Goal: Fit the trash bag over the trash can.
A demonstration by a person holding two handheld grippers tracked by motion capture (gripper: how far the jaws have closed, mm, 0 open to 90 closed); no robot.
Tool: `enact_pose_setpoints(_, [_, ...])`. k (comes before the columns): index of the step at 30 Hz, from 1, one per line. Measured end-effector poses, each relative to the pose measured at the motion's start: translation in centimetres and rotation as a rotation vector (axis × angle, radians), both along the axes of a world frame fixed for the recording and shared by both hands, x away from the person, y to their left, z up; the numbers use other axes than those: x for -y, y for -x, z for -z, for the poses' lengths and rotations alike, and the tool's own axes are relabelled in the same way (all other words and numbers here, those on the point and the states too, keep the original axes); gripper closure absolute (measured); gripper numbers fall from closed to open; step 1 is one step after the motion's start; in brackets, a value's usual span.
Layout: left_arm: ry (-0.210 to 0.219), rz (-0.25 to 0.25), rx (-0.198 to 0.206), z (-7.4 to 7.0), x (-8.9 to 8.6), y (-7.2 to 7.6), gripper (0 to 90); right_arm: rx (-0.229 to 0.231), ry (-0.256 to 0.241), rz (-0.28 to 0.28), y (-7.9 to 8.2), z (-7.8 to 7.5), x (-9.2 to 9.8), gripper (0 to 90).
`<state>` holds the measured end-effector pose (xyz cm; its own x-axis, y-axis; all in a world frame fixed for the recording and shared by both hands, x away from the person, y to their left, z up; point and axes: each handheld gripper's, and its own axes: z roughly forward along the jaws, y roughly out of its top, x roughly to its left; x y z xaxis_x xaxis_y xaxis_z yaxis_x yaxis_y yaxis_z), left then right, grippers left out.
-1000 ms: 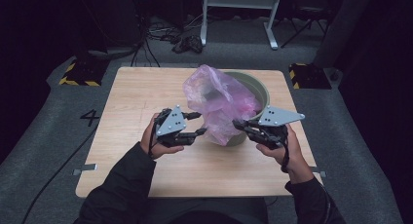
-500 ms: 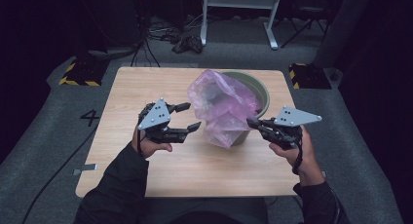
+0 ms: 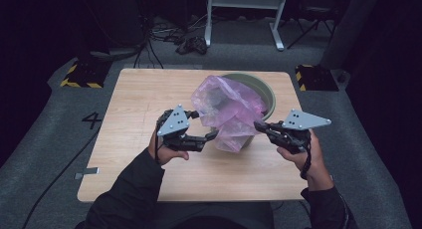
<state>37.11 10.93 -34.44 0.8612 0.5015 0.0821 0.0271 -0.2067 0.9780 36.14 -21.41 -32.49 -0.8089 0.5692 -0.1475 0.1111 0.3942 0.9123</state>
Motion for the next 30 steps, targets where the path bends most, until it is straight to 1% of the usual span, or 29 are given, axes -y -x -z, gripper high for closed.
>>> enact_pose_setpoints(1, [0.003,-0.024,0.018,-0.1,0.2,-0.1,34.6,0.001,0.002,-0.002,0.1,0.0,0.0,89.1])
enact_pose_setpoints(2, [-0.004,-0.055,0.034,-0.3,0.4,-0.3,38.5,0.001,0.002,-0.005,0.1,0.1,0.1,89.1])
enact_pose_setpoints(4, [-0.011,-0.079,0.040,-0.4,0.5,-0.9,52.0,0.000,0.000,-0.003,0.2,0.1,0.4,89.0])
enact_pose_setpoints(6, [-0.031,-0.108,0.053,-0.4,0.4,-1.5,62.2,-0.003,-0.004,0.006,0.2,0.2,0.8,89.1])
enact_pose_setpoints(7, [-0.036,-0.114,0.061,-0.4,0.2,-1.8,68.3,-0.004,-0.008,0.008,0.2,0.2,1.0,89.1])
enact_pose_setpoints(9, [-0.036,-0.123,0.059,-0.3,-0.1,-2.3,80.8,-0.005,-0.012,0.018,0.2,0.3,1.5,89.1])
enact_pose_setpoints(10, [-0.043,-0.133,0.062,-0.2,-0.3,-2.5,85.9,-0.007,-0.014,0.024,0.2,0.3,1.7,89.2])
enact_pose_setpoints(11, [-0.046,-0.132,0.060,-0.3,-0.6,-2.8,88.5,-0.008,-0.012,0.033,0.2,0.3,1.9,89.2])
enact_pose_setpoints(12, [-0.051,-0.132,0.056,-0.3,-0.9,-2.9,89.3,-0.008,-0.007,0.044,0.2,0.4,2.2,89.3])
enact_pose_setpoints(13, [-0.056,-0.143,0.058,-0.3,-1.3,-3.0,89.6,-0.012,-0.012,0.053,0.2,0.4,2.5,89.3])
enact_pose_setpoints(16, [-0.054,-0.155,0.044,-0.4,-2.7,-3.4,89.7,-0.025,-0.016,0.100,0.0,0.6,3.7,89.5])
enact_pose_setpoints(17, [-0.050,-0.159,0.035,-0.3,-3.1,-3.5,89.6,-0.030,-0.017,0.116,-0.1,0.7,4.2,89.5])
enact_pose_setpoints(18, [-0.044,-0.153,0.020,-0.3,-3.5,-3.7,89.7,-0.036,-0.017,0.134,-0.2,0.8,4.6,89.5])
enact_pose_setpoints(20, [-0.060,-0.168,0.007,-0.1,-4.2,-4.1,89.7,-0.053,-0.023,0.167,-0.6,1.0,5.5,89.5])
enact_pose_setpoints(22, [-0.061,-0.167,-0.020,0.1,-4.7,-4.6,89.6,-0.071,-0.022,0.200,-1.0,1.4,6.2,89.5])
enact_pose_setpoints(25, [-0.068,-0.194,-0.033,0.4,-5.0,-5.4,89.4,-0.097,-0.020,0.241,-1.8,1.9,7.2,89.5])
enact_pose_setpoints(27, [-0.078,-0.208,-0.044,0.7,-4.9,-5.9,89.3,-0.101,0.007,0.278,-2.5,2.3,7.6,89.5])
enact_pose_setpoints(29, [-0.101,-0.223,-0.047,1.1,-4.6,-6.4,89.3,-0.125,0.010,0.296,-3.4,2.8,8.2,89.5])
enact_pose_setpoints(30, [-0.112,-0.229,-0.047,1.2,-4.5,-6.6,89.1,-0.134,0.023,0.307,-3.9,3.1,8.4,89.4])
